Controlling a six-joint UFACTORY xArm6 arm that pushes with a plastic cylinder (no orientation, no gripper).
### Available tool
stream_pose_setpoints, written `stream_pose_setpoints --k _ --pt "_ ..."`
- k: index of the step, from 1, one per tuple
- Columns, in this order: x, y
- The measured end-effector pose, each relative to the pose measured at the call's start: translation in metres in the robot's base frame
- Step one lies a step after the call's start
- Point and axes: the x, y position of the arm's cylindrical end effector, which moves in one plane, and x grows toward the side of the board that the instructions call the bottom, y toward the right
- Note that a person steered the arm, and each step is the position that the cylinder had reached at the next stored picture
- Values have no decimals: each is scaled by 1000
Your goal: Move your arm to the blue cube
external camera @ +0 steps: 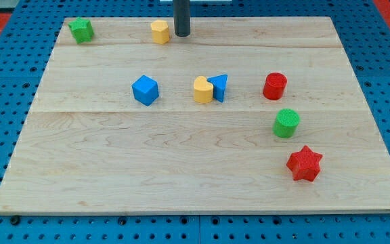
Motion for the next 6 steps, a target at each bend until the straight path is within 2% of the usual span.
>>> stream_pose_setpoints --k 2,3,4,5,6 --pt "0 -33" --pt "1 -20" --pt "47 -7" --pt "88 -98" --pt "149 -128"
